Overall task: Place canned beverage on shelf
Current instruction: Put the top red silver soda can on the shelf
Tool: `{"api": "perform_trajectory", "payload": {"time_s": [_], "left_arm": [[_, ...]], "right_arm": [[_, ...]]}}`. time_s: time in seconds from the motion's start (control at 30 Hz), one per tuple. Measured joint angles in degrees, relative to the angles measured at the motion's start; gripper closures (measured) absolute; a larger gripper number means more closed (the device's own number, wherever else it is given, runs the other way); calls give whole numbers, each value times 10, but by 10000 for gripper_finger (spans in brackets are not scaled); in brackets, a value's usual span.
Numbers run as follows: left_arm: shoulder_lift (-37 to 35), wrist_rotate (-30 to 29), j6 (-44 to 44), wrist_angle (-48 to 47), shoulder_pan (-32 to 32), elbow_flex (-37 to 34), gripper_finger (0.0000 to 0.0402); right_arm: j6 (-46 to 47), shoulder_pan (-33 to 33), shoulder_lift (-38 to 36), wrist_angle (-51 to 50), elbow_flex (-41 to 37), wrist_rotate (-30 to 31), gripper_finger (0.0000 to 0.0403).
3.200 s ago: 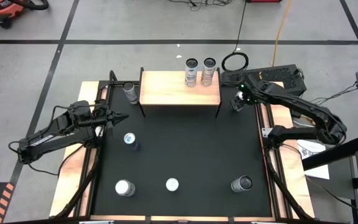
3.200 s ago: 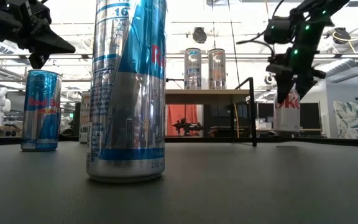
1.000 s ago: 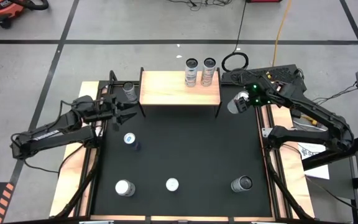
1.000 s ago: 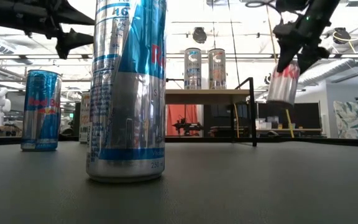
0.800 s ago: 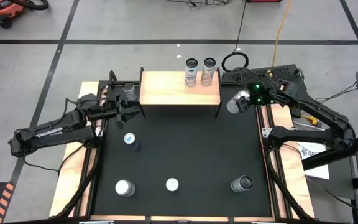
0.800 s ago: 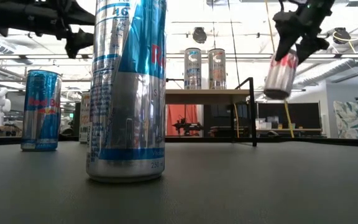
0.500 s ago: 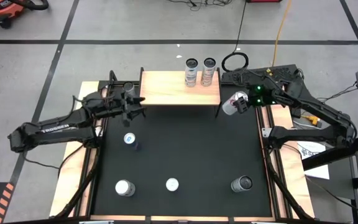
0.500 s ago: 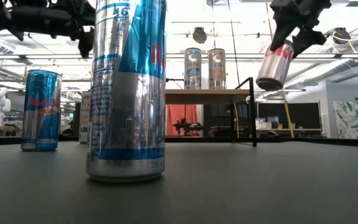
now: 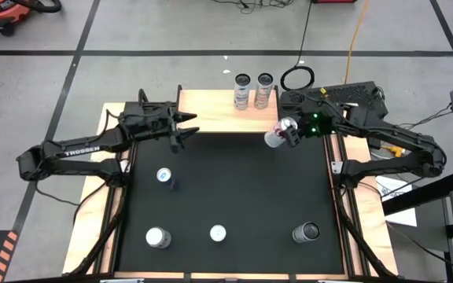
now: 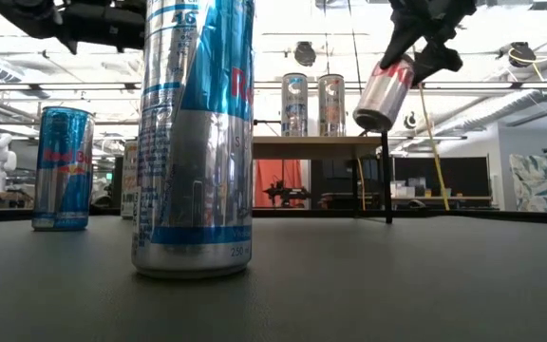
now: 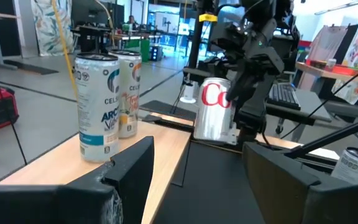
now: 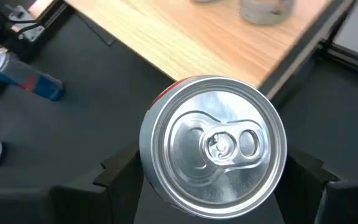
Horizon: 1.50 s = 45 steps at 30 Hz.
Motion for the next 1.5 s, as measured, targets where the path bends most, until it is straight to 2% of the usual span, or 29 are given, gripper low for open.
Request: {"api": "perform_trajectory", "payload": {"time_s": [0.8,1.17,1.37,1.5], "left_arm": [[18,2,13,3,0,8,149],[18,34,12,-16,0,8,85],[18,44,28,-7,0,7,42],[18,42,21,10,0,7,29]], "right_arm": [[-2,39,19,73,0,-13,145],[-9,41,29,107,0,-14,145],[-19,42,49,160,-1,-30,145],[-31,42,67,206,-1,-45,145]]}}
